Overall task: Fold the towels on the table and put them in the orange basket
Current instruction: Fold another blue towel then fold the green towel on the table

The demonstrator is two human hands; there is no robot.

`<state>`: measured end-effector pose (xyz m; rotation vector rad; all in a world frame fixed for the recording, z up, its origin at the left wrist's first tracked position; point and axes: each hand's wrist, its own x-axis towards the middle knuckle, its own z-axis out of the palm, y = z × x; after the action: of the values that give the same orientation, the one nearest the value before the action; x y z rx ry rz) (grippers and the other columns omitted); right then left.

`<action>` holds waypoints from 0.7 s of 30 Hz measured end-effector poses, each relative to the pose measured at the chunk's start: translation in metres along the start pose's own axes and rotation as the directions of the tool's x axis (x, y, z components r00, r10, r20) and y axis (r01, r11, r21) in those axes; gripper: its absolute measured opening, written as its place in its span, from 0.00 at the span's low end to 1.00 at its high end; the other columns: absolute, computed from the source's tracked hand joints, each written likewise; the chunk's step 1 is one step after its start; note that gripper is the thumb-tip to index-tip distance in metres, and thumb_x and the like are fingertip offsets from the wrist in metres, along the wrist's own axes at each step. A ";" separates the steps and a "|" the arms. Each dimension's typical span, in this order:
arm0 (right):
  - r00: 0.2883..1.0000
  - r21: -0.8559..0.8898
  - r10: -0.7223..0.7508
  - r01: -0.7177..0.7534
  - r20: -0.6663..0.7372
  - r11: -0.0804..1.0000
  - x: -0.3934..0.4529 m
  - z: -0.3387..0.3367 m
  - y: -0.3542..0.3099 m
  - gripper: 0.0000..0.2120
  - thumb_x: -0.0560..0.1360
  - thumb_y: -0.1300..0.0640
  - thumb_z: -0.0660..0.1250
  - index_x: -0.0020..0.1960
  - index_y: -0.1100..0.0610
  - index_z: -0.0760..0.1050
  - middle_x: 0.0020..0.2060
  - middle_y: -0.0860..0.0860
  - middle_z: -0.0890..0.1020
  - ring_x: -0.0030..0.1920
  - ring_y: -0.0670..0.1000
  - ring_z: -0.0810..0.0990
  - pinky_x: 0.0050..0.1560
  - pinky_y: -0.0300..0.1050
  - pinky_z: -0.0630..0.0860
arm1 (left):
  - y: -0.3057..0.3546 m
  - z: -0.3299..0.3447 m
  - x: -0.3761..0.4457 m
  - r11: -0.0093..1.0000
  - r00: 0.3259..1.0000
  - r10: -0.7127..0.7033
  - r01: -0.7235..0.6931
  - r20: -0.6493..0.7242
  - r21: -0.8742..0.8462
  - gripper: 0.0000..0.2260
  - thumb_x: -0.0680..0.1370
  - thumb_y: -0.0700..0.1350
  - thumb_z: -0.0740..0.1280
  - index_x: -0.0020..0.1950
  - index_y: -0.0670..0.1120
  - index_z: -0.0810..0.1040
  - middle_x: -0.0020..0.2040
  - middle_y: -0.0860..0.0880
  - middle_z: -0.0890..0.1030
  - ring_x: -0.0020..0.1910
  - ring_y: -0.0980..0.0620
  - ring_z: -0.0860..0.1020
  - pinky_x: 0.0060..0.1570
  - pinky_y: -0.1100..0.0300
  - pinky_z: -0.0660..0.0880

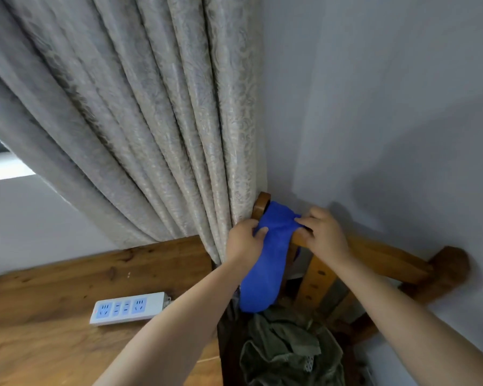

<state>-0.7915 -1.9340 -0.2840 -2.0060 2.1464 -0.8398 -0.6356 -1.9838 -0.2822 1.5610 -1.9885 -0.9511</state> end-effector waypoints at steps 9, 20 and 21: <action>0.972 0.063 -0.191 0.201 -0.136 0.978 -0.018 -0.026 -0.040 0.05 0.64 0.69 0.71 0.40 0.67 0.81 0.31 0.61 0.81 0.34 0.59 0.81 0.37 0.40 0.72 | 0.000 -0.038 -0.036 0.996 0.993 0.080 -0.082 -0.090 -0.022 0.11 0.78 0.46 0.61 0.38 0.44 0.72 0.31 0.53 0.70 0.30 0.57 0.68 0.27 0.68 0.61; 0.915 0.200 -0.349 0.387 -0.201 0.900 -0.075 -0.046 -0.195 0.05 0.69 0.71 0.66 0.43 0.66 0.80 0.35 0.61 0.80 0.38 0.51 0.74 0.38 0.33 0.62 | -0.030 -0.161 -0.168 0.983 0.922 0.071 -0.129 -0.380 -0.130 0.13 0.77 0.41 0.63 0.32 0.45 0.67 0.28 0.53 0.65 0.33 0.52 0.65 0.37 0.60 0.62; 0.911 0.214 -0.369 0.404 -0.184 0.889 -0.086 -0.047 -0.214 0.05 0.69 0.71 0.66 0.43 0.66 0.80 0.35 0.61 0.79 0.38 0.51 0.73 0.38 0.33 0.62 | -0.037 -0.173 -0.188 0.980 0.912 0.070 -0.139 -0.403 -0.144 0.10 0.77 0.41 0.63 0.35 0.44 0.69 0.29 0.53 0.66 0.33 0.51 0.66 0.37 0.60 0.63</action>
<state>-0.6082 -1.8350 -0.1753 -2.3311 1.6081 -1.2650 -0.4387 -1.8509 -0.1802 1.4050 -1.6429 -0.6753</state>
